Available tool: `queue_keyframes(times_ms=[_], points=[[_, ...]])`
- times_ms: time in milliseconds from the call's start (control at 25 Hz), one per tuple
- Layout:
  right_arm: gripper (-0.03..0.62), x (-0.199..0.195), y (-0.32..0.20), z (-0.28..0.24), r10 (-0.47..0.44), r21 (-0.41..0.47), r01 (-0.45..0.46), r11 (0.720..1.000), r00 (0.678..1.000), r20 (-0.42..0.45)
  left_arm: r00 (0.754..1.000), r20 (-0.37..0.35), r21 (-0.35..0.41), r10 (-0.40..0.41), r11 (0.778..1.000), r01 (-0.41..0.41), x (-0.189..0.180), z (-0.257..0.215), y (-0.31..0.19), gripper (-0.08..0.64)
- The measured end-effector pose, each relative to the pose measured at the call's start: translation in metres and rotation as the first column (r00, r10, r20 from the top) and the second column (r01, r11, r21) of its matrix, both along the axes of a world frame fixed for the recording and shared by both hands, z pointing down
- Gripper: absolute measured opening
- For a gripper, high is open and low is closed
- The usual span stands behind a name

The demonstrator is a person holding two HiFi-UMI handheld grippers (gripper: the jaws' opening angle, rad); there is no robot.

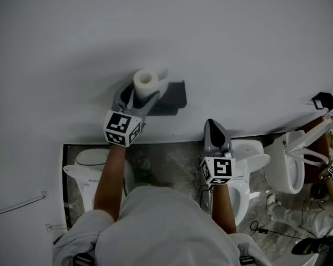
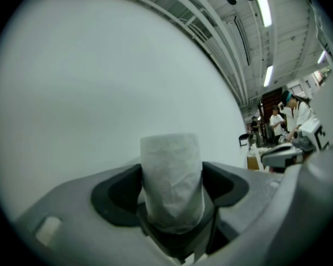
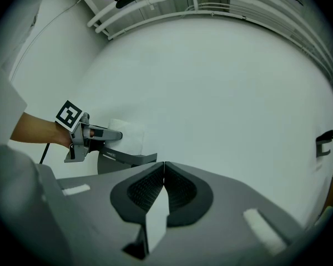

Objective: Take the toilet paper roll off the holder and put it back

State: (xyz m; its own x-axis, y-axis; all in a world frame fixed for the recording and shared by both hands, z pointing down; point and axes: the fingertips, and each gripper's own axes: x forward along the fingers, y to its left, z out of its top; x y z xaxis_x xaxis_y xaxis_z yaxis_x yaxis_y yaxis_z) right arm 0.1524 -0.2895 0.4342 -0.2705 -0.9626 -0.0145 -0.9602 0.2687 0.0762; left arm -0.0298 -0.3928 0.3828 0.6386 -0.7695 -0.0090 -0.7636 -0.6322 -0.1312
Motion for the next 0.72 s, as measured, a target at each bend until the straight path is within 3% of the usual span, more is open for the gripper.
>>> queue_keyframes(times_ms=[720], points=[[0.002, -0.017, 0.009, 0.002, -0.041, -0.034, 0.04, 0.999, 0.999, -0.011, 0.999, 0.014, 0.034, -0.048, 0.998, 0.048, -0.023, -0.016, 0.031, 0.348]])
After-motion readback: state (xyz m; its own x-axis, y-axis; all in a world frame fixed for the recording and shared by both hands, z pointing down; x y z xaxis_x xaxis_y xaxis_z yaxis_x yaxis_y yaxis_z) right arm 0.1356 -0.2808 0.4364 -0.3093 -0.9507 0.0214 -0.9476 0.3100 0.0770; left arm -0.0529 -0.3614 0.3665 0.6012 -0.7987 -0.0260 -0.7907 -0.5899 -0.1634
